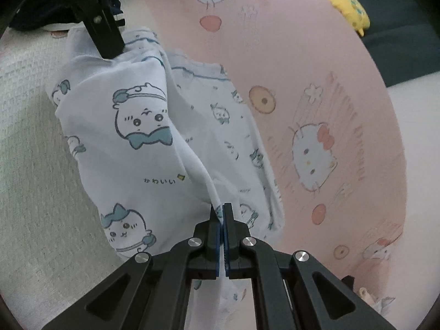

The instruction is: Fold clothes

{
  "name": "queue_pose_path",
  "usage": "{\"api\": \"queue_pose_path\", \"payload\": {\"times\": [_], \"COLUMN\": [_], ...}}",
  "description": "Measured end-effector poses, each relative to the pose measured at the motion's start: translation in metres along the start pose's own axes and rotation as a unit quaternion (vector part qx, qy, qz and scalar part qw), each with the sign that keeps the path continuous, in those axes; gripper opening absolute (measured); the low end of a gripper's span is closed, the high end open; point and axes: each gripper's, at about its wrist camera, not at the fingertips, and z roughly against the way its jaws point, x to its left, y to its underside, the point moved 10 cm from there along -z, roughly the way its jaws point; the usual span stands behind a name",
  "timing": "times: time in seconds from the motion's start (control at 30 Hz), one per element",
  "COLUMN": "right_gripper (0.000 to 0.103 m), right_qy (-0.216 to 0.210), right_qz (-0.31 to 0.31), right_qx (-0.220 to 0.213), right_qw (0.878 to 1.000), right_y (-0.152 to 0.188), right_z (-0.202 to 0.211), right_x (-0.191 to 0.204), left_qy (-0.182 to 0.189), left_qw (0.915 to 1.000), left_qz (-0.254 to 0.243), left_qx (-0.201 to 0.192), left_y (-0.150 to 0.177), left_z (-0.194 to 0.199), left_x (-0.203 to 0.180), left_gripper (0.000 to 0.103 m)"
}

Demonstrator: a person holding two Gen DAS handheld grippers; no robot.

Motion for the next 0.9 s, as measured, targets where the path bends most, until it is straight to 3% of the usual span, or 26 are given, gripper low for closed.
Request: {"api": "queue_pose_path", "payload": {"times": [0.07, 0.13, 0.2, 0.27, 0.37, 0.5, 0.6, 0.73, 0.8, 0.9], "right_gripper": [0.004, 0.016, 0.052, 0.062, 0.064, 0.066, 0.066, 0.066, 0.066, 0.066], "right_qy": [-0.020, -0.051, -0.084, -0.123, -0.182, -0.258, -0.281, -0.326, -0.338, -0.339], "right_qz": [-0.017, -0.044, -0.080, -0.119, -0.178, -0.255, -0.288, -0.341, -0.355, -0.361], "right_qx": [0.003, 0.008, 0.012, 0.011, 0.009, 0.007, 0.010, 0.021, 0.028, 0.043], "right_qw": [1.000, 0.998, 0.993, 0.985, 0.967, 0.932, 0.916, 0.882, 0.871, 0.867], "right_y": [0.002, 0.005, 0.008, 0.012, 0.017, 0.022, 0.024, 0.023, 0.023, 0.025], "right_z": [0.001, 0.002, 0.004, 0.007, 0.014, 0.024, 0.023, 0.013, 0.006, -0.004], "right_x": [0.001, 0.003, 0.002, 0.001, 0.000, -0.004, -0.008, -0.015, -0.016, -0.015], "left_qy": [0.012, 0.025, 0.030, 0.029, 0.045, 0.051, 0.052, 0.049, 0.047, 0.038], "left_qw": [0.9999, 0.9997, 0.9995, 0.9994, 0.9979, 0.9965, 0.9951, 0.9942, 0.9940, 0.9934], "left_qz": [-0.003, -0.003, 0.002, 0.014, 0.039, 0.063, 0.081, 0.091, 0.093, 0.098], "left_qx": [0.005, 0.008, 0.011, 0.017, 0.026, 0.023, 0.022, 0.029, 0.033, 0.044], "left_y": [0.003, 0.006, 0.008, 0.009, 0.009, 0.006, 0.004, 0.003, 0.002, 0.003], "left_z": [0.000, 0.001, 0.000, -0.003, -0.009, -0.011, -0.013, -0.018, -0.020, -0.022], "left_x": [-0.006, -0.012, -0.015, -0.014, -0.014, -0.011, -0.008, -0.006, -0.007, -0.006], "left_gripper": [0.039, 0.048, 0.057, 0.059, 0.059, 0.059, 0.059, 0.059, 0.059, 0.059]}}
